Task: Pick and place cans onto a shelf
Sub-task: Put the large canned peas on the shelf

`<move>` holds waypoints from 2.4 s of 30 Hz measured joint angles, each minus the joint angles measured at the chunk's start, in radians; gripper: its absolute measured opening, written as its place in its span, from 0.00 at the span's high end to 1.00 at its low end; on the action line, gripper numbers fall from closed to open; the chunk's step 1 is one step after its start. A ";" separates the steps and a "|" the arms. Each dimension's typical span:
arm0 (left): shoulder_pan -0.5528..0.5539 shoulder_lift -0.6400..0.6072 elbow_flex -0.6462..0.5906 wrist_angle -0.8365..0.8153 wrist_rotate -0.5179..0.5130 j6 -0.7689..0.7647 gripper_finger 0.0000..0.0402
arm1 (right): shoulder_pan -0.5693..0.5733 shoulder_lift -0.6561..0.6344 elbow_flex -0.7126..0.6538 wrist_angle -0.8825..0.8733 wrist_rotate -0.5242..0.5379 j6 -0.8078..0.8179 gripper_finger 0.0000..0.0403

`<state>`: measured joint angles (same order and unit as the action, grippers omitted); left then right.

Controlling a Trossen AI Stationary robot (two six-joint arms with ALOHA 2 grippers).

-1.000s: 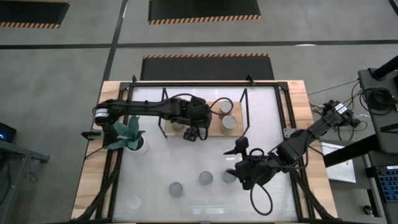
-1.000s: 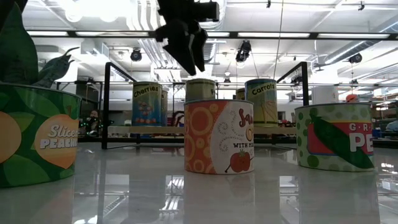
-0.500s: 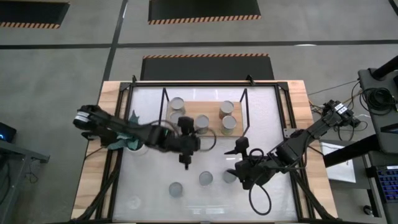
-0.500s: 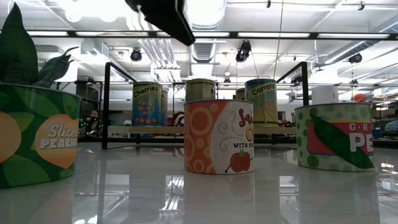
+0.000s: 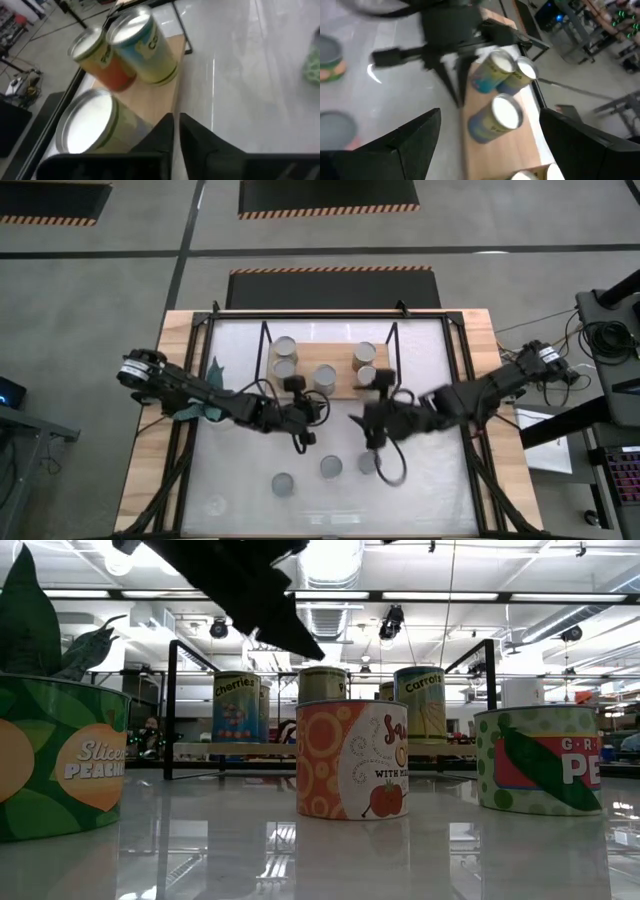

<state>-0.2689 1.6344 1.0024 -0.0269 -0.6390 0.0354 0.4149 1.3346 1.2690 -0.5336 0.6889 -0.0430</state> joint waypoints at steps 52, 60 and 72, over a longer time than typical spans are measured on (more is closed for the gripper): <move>0.175 -0.008 -0.001 -0.067 0.057 0.034 1.00 | -0.646 0.292 0.246 -0.185 -0.841 -0.237 0.97; 0.172 -0.006 -0.001 -0.068 0.209 0.041 1.00 | -0.661 0.329 0.243 -0.100 -0.634 -0.263 0.97; 0.188 -0.002 -0.003 -0.043 0.183 0.005 1.00 | -0.646 0.377 0.242 -0.182 -0.714 -0.215 0.97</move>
<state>-0.0805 1.6321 0.9989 -0.0698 -0.4562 0.0404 -0.2313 1.7112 1.5109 -0.7153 -0.0252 -0.2576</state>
